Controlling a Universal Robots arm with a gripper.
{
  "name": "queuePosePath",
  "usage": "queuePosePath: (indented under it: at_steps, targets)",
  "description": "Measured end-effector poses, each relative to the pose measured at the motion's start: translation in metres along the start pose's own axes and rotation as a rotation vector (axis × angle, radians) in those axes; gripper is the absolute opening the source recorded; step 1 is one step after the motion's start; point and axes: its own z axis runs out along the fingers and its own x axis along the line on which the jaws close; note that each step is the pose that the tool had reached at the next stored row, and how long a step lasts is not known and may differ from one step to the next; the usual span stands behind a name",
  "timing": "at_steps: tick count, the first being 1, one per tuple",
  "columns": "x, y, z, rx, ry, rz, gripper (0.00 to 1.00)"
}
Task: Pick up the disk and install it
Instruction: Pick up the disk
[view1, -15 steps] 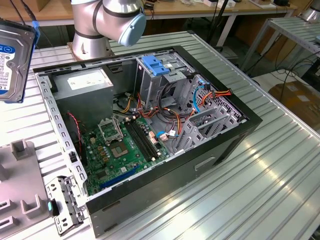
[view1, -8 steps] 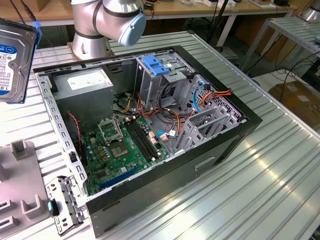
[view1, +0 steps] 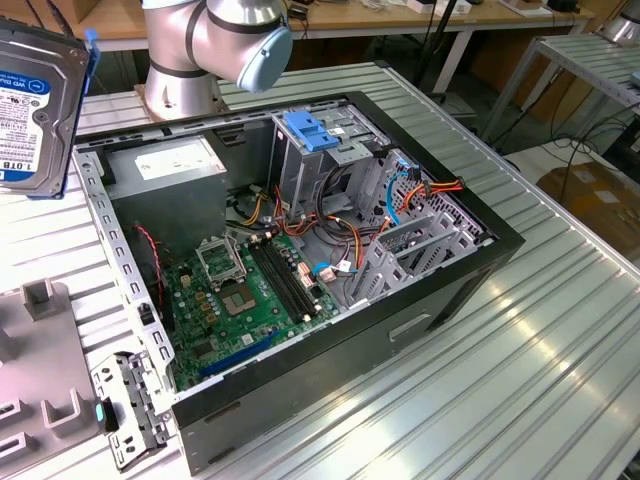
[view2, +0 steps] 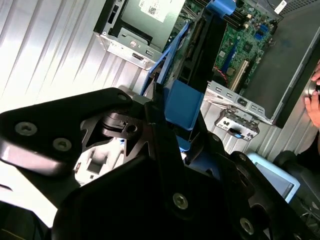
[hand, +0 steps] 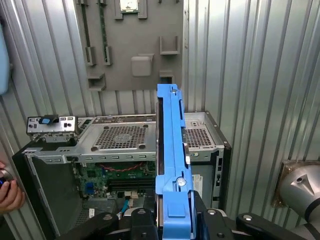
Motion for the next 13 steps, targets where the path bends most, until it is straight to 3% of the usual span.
queuePosePath:
  at_steps: [4,7,10,13]
  targets:
    - [-0.0002,-0.0035,0.0016,0.0013,0.0021,-0.001,0.37]
    - [-0.0006,-0.0102,0.0045,0.0019,0.0046,-0.002,0.37]
    - [-0.0011,-0.0192,0.0085,0.0020,0.0054,-0.002,0.37]
    - [-0.0020,-0.0349,0.0154,0.0021,0.0060,-0.002,0.37]
